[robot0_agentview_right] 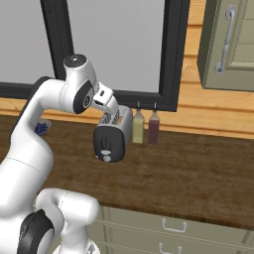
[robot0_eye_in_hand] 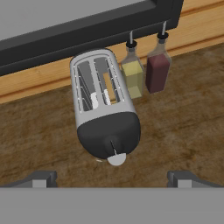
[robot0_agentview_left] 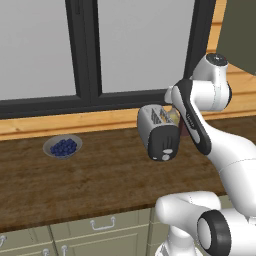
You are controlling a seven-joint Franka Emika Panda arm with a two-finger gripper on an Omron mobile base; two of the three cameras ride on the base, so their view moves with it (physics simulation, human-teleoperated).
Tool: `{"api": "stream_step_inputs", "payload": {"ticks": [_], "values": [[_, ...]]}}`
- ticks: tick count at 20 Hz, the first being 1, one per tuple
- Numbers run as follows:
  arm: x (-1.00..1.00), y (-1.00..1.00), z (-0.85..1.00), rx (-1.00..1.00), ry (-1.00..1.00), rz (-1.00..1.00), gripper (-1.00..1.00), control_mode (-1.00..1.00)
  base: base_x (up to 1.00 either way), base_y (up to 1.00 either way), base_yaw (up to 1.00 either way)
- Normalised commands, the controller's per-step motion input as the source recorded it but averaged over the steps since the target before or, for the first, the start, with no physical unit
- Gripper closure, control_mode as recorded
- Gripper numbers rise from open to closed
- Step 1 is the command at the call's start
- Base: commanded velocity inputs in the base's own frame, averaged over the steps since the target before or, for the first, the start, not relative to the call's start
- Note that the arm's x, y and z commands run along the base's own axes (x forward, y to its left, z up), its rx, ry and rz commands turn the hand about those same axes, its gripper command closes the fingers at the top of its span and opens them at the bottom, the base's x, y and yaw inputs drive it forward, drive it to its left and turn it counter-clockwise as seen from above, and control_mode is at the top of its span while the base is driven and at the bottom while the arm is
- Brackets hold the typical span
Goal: Start the toaster. Once the lever pops up, take the bread to the plate on the dining counter.
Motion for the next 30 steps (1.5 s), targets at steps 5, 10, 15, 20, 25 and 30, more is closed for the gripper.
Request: {"api": "stream_step_inputs", "payload": {"ticks": [5, 10, 15, 20, 25, 30], "values": [[0.00, 0.00, 0.00, 0.00, 0.00, 0.00, -1.00, -1.00, 0.00, 0.00, 0.00], [0.00, 0.00, 0.00, 0.00, 0.00, 0.00, -1.00, -1.00, 0.00, 0.00, 0.00], [0.00, 0.00, 0.00, 0.00, 0.00, 0.00, -1.00, -1.00, 0.00, 0.00, 0.00], [0.00, 0.00, 0.00, 0.00, 0.00, 0.00, -1.00, -1.00, 0.00, 0.00, 0.00], [0.00, 0.00, 0.00, 0.00, 0.00, 0.00, -1.00, -1.00, 0.00, 0.00, 0.00], [0.00, 0.00, 0.00, 0.00, 0.00, 0.00, -1.00, -1.00, 0.00, 0.00, 0.00]]}}
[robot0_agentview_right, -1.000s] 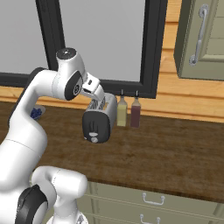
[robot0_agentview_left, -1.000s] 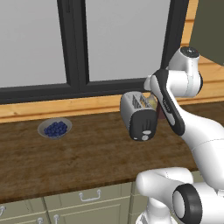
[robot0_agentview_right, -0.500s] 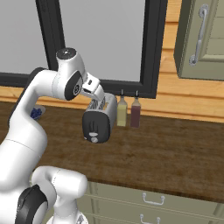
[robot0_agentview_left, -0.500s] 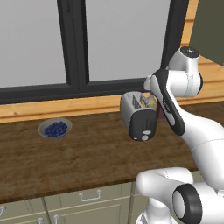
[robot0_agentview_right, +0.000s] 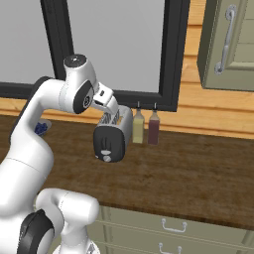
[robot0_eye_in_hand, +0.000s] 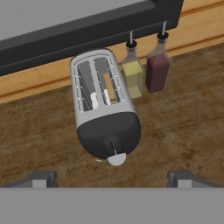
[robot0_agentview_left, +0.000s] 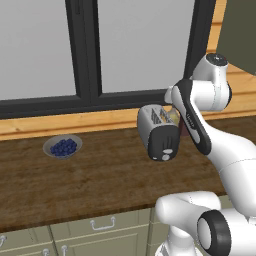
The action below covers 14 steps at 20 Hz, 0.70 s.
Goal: Start the toaster. Once the lever pops up, take the bread to the plate on the dining counter.
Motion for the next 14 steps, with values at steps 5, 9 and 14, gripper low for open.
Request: {"api": "stream_step_inputs", "payload": {"ticks": [5, 9, 14], "values": [[0.00, 0.00, 0.00, 0.00, 0.00, 0.00, -1.00, -1.00, 0.00, 0.00, 0.00], [0.00, 0.00, 0.00, 0.00, 0.00, 0.00, -1.00, -1.00, 0.00, 0.00, 0.00], [0.00, 0.00, 0.00, 0.00, 0.00, 0.00, -1.00, -1.00, 0.00, 0.00, 0.00]]}}
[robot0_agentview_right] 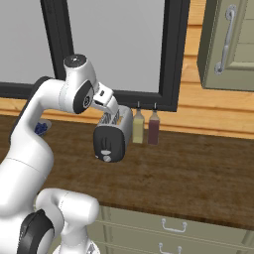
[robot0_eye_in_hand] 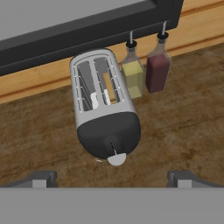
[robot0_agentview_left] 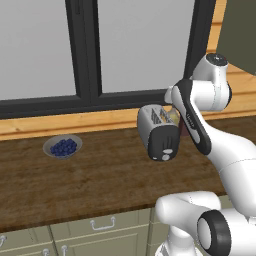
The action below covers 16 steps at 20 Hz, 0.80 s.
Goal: Start the toaster. Once the lever pops up, take the bread to the plate on the dining counter.
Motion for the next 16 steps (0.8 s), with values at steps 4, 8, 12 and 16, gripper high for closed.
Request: {"api": "stream_step_inputs", "payload": {"ticks": [4, 8, 12, 16], "values": [[0.00, 0.00, 0.00, 0.00, 0.00, 0.00, -1.00, -1.00, 0.00, 0.00, 0.00], [0.00, 0.00, 0.00, 0.00, 0.00, 0.00, -1.00, -1.00, 0.00, 0.00, 0.00], [0.00, 0.00, 0.00, 0.00, 0.00, 0.00, -1.00, -1.00, 0.00, 0.00, 0.00], [0.00, 0.00, 0.00, 0.00, 0.00, 0.00, -1.00, -1.00, 0.00, 0.00, 0.00]]}}
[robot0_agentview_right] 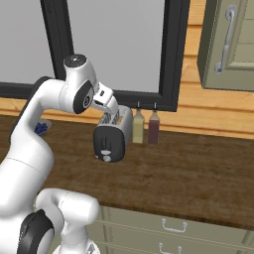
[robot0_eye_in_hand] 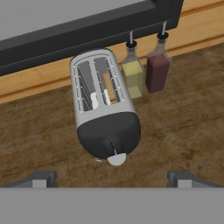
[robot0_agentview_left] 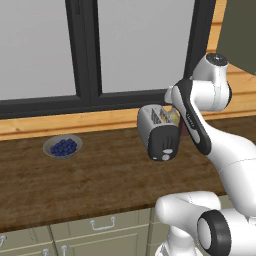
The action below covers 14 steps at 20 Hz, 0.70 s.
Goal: Start the toaster. Once the lever pops up, take the bread to the plate on the dining counter.
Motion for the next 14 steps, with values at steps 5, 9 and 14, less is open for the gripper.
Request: {"api": "stream_step_inputs", "payload": {"ticks": [5, 9, 14], "values": [[0.00, 0.00, 0.00, 0.00, 0.00, 0.00, -1.00, -1.00, 0.00, 0.00, 0.00], [0.00, 0.00, 0.00, 0.00, 0.00, 0.00, -1.00, -1.00, 0.00, 0.00, 0.00], [0.00, 0.00, 0.00, 0.00, 0.00, 0.00, -1.00, -1.00, 0.00, 0.00, 0.00]]}}
